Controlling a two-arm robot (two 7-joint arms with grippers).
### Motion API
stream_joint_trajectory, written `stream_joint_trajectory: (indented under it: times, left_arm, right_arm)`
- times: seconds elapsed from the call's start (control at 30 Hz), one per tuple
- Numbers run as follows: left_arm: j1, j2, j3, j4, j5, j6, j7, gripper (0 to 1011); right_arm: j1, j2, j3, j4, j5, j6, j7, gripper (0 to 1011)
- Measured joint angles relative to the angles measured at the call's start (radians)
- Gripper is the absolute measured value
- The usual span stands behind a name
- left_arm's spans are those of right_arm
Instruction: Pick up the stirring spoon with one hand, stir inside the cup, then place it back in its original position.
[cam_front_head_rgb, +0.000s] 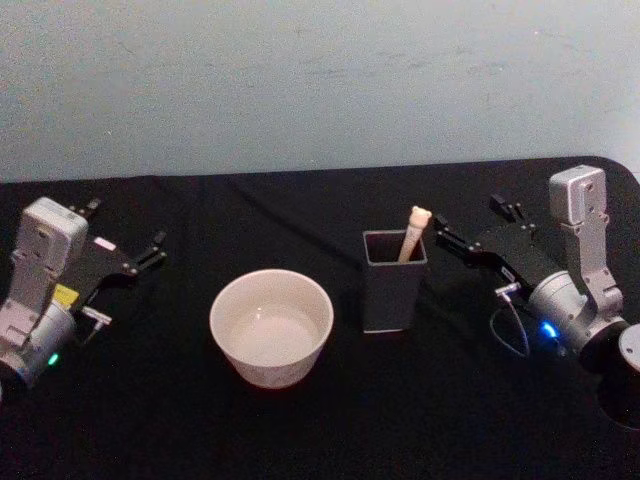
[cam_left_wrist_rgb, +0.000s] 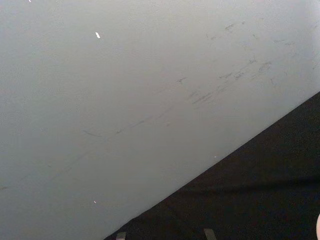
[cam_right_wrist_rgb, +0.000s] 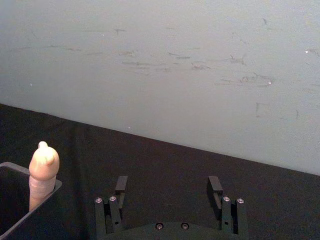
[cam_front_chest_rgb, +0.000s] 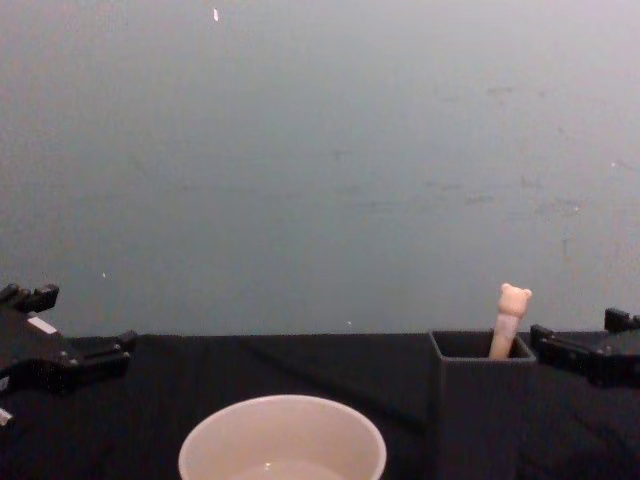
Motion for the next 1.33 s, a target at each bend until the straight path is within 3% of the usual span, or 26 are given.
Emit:
stream_joint_trajectory:
  times: [1.33]
  left_arm:
    - [0.0, 0.0, 0.0, 0.0, 0.0, 0.0, 0.0, 1001]
  right_arm:
    - [0.0, 0.0, 0.0, 0.0, 0.0, 0.0, 0.0, 1002]
